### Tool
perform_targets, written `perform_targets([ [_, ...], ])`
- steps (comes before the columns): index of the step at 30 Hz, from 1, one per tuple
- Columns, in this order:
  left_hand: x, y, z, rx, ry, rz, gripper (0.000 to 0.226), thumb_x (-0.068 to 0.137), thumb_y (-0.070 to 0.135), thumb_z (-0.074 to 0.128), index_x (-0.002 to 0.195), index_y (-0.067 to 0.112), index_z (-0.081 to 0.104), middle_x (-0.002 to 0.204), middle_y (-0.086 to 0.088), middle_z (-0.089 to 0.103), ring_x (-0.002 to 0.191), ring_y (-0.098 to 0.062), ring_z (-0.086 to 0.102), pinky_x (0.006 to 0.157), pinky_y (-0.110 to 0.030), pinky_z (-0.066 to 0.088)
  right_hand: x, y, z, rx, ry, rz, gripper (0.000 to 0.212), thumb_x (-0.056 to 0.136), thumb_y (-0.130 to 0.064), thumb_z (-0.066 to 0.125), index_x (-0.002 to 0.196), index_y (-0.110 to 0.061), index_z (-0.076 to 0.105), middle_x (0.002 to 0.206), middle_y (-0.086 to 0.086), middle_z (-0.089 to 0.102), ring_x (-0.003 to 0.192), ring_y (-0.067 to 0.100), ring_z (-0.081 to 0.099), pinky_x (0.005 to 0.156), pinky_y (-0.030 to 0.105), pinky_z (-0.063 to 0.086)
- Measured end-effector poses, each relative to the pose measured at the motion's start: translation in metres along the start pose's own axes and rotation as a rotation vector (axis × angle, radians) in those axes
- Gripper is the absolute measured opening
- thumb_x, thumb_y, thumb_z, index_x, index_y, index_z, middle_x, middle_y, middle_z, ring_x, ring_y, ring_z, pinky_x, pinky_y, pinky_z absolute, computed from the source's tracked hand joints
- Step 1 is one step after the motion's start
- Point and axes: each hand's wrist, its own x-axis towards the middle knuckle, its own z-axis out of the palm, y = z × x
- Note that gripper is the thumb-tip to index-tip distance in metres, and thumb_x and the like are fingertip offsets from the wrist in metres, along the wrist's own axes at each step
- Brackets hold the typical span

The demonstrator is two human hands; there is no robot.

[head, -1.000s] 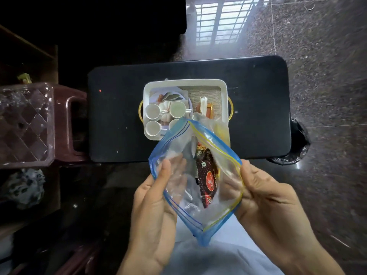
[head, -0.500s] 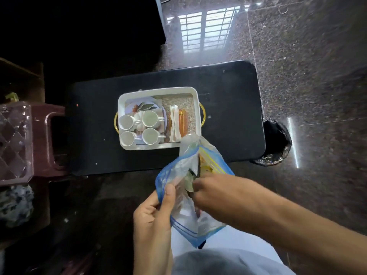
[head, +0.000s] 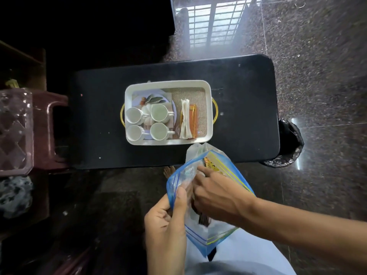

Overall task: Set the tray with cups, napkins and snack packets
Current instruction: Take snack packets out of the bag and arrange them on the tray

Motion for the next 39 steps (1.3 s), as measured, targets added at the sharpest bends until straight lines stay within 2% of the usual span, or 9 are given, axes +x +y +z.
perform_targets([
  [3,0.005,0.002,-0.010,-0.063,0.011,-0.046,0.023,0.081,0.033,0.074,0.099,0.025,0.084,0.107,-0.009,0.082,0.107,-0.023,0.077,0.086,-0.025,0.061,-0.003,-0.003,-0.029,0.060,-0.119,-0.059,0.027,0.096,-0.013,0.054,0.118,-0.009,0.069,0.121,0.021,0.068,0.110,0.040,0.060,0.107,0.054,0.040],
  [7,0.018,0.017,-0.032,-0.056,-0.024,-0.051,0.032,0.073,0.039,0.085,0.102,0.024,0.083,0.109,-0.009,0.082,0.108,-0.022,0.077,0.082,-0.021,0.060,-0.007,0.006,-0.051,0.183,-0.046,-0.018,0.036,0.092,-0.006,0.040,0.114,-0.003,0.068,0.113,0.024,0.066,0.101,0.040,0.059,0.097,0.052,0.045],
  [12,0.029,0.023,-0.058,-0.015,-0.072,-0.047,0.039,0.071,0.040,0.089,0.105,0.021,0.083,0.111,-0.014,0.080,0.109,-0.028,0.076,0.084,-0.025,0.061,-0.024,0.060,-0.053,0.569,0.182,0.020,0.055,0.094,-0.003,0.044,0.149,-0.009,0.044,0.155,0.006,0.043,0.136,0.023,0.045,0.112,0.031,0.034],
  [15,0.035,0.021,-0.064,0.005,-0.059,-0.028,0.070,0.047,0.064,0.094,0.103,0.024,0.083,0.108,-0.012,0.081,0.106,-0.027,0.077,0.084,-0.026,0.061,-0.046,0.077,-0.054,0.925,0.388,0.119,0.053,0.087,0.003,0.059,0.138,-0.011,0.061,0.143,-0.001,0.060,0.126,0.010,0.058,0.103,0.019,0.044],
  [18,0.043,0.021,-0.062,-0.007,-0.065,-0.051,0.075,0.040,0.063,0.096,0.103,0.025,0.084,0.108,-0.014,0.081,0.106,-0.031,0.077,0.085,-0.031,0.062,-0.065,0.080,-0.037,1.276,0.720,0.314,0.031,0.095,-0.011,0.059,0.121,-0.021,0.072,0.119,-0.010,0.074,0.110,0.006,0.069,0.091,0.022,0.055],
  [22,0.050,0.021,-0.052,-0.137,-0.086,-0.089,0.031,0.072,0.027,0.084,0.103,0.022,0.083,0.111,-0.022,0.079,0.105,-0.036,0.076,0.079,-0.034,0.064,-0.064,0.091,0.010,1.936,1.055,0.671,0.016,0.093,-0.026,0.061,0.107,-0.024,0.068,0.104,0.003,0.068,0.096,0.017,0.064,0.091,0.039,0.059],
  [25,0.056,0.014,-0.049,-0.171,-0.071,-0.122,0.036,0.079,0.007,0.057,0.098,0.019,0.085,0.106,-0.025,0.079,0.099,-0.038,0.077,0.074,-0.036,0.065,-0.049,0.112,0.064,2.170,1.112,0.912,0.017,0.099,-0.019,0.056,0.112,-0.024,0.065,0.114,0.008,0.068,0.102,0.024,0.067,0.095,0.047,0.056],
  [31,0.063,0.002,-0.041,-0.196,-0.041,-0.181,0.033,0.079,0.010,0.055,0.095,0.013,0.084,0.105,-0.027,0.078,0.097,-0.039,0.078,0.069,-0.036,0.065,0.005,0.142,0.183,2.299,1.118,1.391,0.018,0.104,-0.009,0.050,0.108,-0.021,0.062,0.109,0.005,0.071,0.101,0.022,0.068,0.098,0.052,0.053],
  [39,0.069,-0.007,-0.018,-0.219,0.043,-0.222,0.029,0.080,0.018,0.059,0.094,0.012,0.084,0.105,-0.024,0.079,0.097,-0.035,0.079,0.070,-0.035,0.065,0.047,0.166,0.255,2.610,1.081,1.540,0.016,0.104,-0.004,0.049,0.106,-0.015,0.060,0.110,0.009,0.067,0.100,0.024,0.064,0.084,0.047,0.058],
])
